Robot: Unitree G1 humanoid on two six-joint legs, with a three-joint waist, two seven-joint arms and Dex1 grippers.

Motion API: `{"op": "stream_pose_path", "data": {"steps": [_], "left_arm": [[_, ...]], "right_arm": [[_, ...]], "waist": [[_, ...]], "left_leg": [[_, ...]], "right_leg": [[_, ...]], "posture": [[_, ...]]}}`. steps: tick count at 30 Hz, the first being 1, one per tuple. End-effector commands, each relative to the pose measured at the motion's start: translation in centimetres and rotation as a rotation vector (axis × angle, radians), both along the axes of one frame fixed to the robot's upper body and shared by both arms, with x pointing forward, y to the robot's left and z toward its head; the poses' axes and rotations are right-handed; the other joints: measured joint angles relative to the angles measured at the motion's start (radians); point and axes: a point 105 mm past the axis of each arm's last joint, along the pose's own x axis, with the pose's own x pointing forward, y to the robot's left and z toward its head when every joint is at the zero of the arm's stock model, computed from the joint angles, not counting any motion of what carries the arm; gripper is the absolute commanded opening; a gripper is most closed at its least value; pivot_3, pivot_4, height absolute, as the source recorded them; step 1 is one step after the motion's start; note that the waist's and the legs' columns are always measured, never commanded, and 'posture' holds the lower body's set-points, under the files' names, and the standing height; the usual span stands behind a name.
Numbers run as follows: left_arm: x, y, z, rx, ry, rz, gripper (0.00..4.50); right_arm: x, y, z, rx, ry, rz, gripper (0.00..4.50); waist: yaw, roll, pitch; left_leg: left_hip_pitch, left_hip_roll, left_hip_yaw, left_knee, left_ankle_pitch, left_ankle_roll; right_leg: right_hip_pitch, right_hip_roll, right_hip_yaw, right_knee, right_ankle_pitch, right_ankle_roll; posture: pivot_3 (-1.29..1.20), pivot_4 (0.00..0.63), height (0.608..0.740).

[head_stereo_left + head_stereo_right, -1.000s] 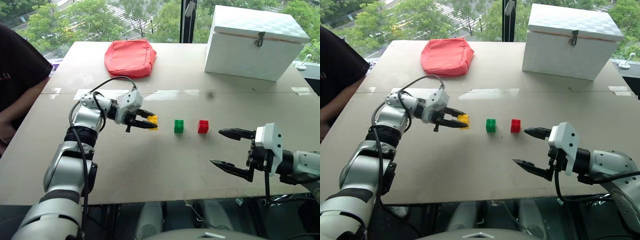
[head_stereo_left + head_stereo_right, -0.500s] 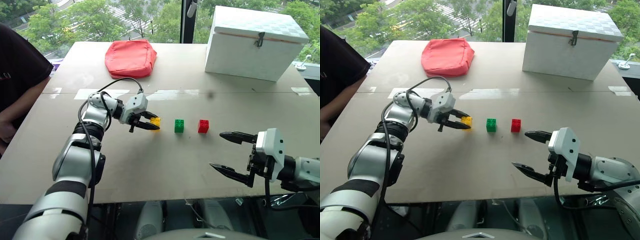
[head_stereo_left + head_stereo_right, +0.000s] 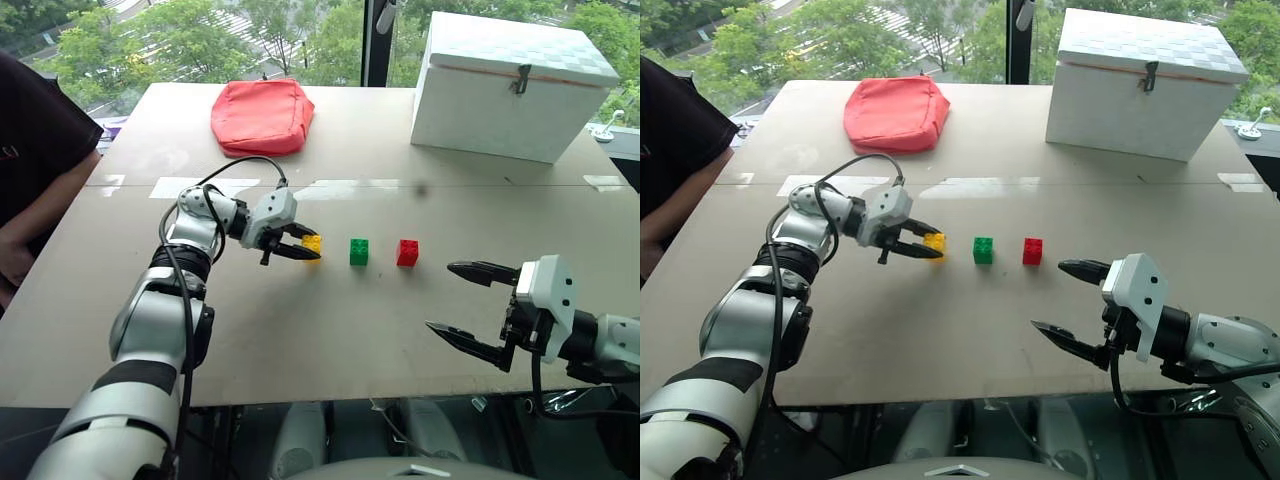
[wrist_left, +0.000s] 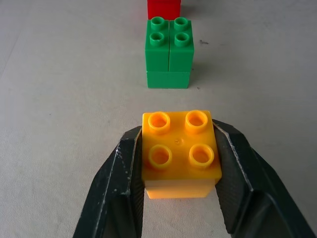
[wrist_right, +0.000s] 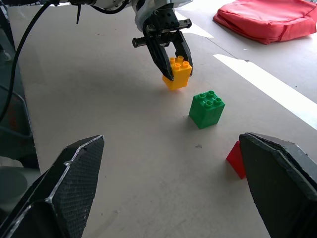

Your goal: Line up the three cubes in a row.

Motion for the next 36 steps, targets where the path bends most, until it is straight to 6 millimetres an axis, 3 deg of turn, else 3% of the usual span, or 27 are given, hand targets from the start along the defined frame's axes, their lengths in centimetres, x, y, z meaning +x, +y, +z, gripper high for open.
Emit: {"op": "stream_pose_path", "data": {"steps": [1,5,13,16,20,23,29,36], "left_arm": [[0.6,0.0,1.3,-0.024,-0.052,0.021,3.06],[0.4,0.0,1.5,-0.046,-0.042,0.010,4.47],[-0.5,2.3,3.9,-0.154,-0.070,0.068,4.47],[-1.7,2.7,5.1,-0.253,-0.092,0.129,4.47],[-4.9,2.8,6.7,-0.490,-0.063,0.367,4.47],[-7.3,3.1,6.0,-0.547,-0.027,0.537,4.47],[-13.9,4.4,3.2,-0.503,0.074,0.709,4.47],[-16.8,6.3,1.2,-0.401,0.126,0.800,4.47]], "right_arm": [[-0.2,0.0,0.9,-0.009,-0.046,0.000,4.50],[-0.3,0.0,0.8,-0.009,-0.044,-0.001,4.50],[-0.3,-0.3,0.7,0.004,-0.038,-0.022,4.50],[0.0,-0.7,0.7,0.015,-0.049,-0.053,4.50],[0.3,-2.2,0.6,0.010,-0.056,-0.119,4.50],[0.3,-3.4,0.3,-0.013,-0.038,-0.147,4.50],[-0.4,-6.0,-0.2,-0.049,0.012,-0.188,4.50],[-1.2,-9.3,-1.2,-0.093,0.072,-0.273,4.50]], "waist": [[0.000,0.000,0.000],[0.000,0.000,0.000],[-0.007,0.000,0.000],[-0.005,0.000,0.000],[-0.003,0.000,0.000],[-0.003,0.001,0.000],[-0.002,0.002,-0.001],[0.003,0.005,-0.003]], "left_leg": [[0.000,0.000,0.000,0.000,0.000,0.000],[0.000,0.000,0.000,0.000,0.000,0.000],[0.001,0.001,0.000,0.000,0.000,0.000],[0.002,0.003,0.000,0.000,0.000,0.000],[0.001,0.006,0.001,0.000,0.000,0.000],[0.002,0.006,0.001,0.000,0.000,0.000],[0.006,0.007,0.000,0.000,0.000,-0.001],[0.007,0.005,0.000,0.000,-0.003,-0.005]], "right_leg": [[0.000,0.000,0.000,0.000,0.000,0.000],[0.000,0.000,0.000,0.000,0.000,0.000],[0.000,0.000,0.001,0.001,0.000,0.000],[0.000,0.000,0.001,0.001,0.000,0.000],[0.000,0.000,0.002,0.001,0.000,0.000],[0.000,-0.001,0.002,0.001,-0.001,0.002],[0.003,-0.001,0.001,0.001,-0.002,0.003],[0.003,-0.004,0.000,0.000,-0.002,0.002]], "posture": [[0.00,0.150,0.740],[0.00,0.150,0.740],[0.00,0.150,0.740],[0.00,0.150,0.740],[0.00,0.150,0.740],[0.00,0.150,0.740],[0.00,0.150,0.740],[0.00,0.150,0.740]]}}
